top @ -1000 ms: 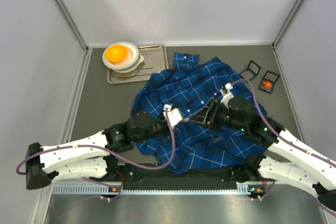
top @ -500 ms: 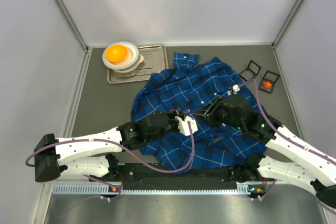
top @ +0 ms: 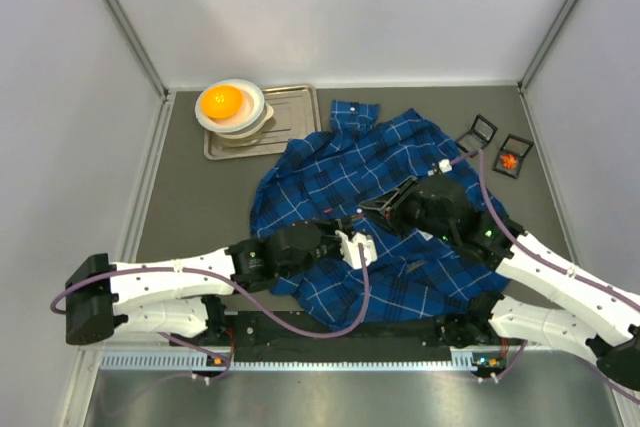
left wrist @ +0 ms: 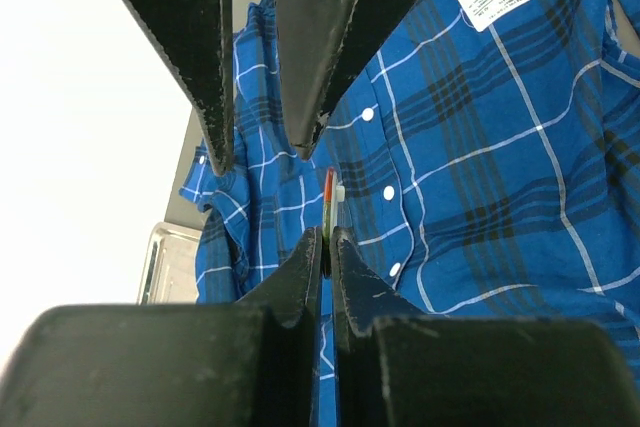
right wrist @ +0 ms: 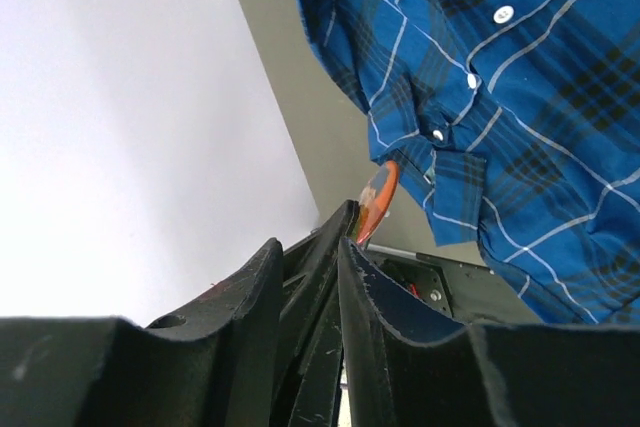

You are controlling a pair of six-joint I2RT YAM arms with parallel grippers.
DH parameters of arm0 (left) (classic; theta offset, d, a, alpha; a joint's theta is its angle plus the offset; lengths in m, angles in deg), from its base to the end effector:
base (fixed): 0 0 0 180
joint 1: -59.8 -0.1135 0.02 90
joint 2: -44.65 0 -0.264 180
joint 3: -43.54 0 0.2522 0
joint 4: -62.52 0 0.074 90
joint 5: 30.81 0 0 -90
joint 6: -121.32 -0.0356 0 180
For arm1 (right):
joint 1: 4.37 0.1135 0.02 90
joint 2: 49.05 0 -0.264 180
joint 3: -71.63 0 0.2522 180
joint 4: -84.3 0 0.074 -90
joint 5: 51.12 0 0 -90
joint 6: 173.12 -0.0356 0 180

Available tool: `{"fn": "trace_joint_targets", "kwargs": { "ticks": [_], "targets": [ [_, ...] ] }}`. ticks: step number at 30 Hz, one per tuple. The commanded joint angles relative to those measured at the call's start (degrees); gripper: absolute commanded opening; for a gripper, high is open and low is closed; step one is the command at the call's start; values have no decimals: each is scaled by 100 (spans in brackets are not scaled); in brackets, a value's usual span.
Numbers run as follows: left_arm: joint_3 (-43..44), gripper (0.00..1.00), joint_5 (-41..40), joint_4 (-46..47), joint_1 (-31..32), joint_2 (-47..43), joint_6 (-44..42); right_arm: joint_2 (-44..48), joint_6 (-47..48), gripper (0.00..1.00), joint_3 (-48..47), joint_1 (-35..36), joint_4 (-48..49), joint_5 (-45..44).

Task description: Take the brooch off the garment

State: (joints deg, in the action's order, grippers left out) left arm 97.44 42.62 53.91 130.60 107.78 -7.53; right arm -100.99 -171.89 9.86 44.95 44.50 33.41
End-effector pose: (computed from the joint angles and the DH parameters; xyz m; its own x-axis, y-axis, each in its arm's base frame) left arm 0.0926 -0.2352 0.2754 0.4333 0.5839 -0.6865 0.6986 0.2637 0.6652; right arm 0.1333 0.1499 0.3098 -0.7079 0.7032 -0.0662 0.3105 0.3940 0.8651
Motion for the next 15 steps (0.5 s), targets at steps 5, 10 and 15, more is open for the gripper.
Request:
{"fn": "trace_joint_targets", "kwargs": {
  "ticks": [5, 10, 15],
  "targets": [
    [-155, 0, -170, 707, 74, -266, 9, -105, 841, 32, -129, -36, 424, -173],
    [-340, 0, 31, 751, 74, -679, 97, -53, 2039, 38, 290, -387, 416, 730],
    [-375, 0, 190, 751, 83, -794, 132, 298, 2408, 40, 433, -441, 548, 1092]
  ]
}}
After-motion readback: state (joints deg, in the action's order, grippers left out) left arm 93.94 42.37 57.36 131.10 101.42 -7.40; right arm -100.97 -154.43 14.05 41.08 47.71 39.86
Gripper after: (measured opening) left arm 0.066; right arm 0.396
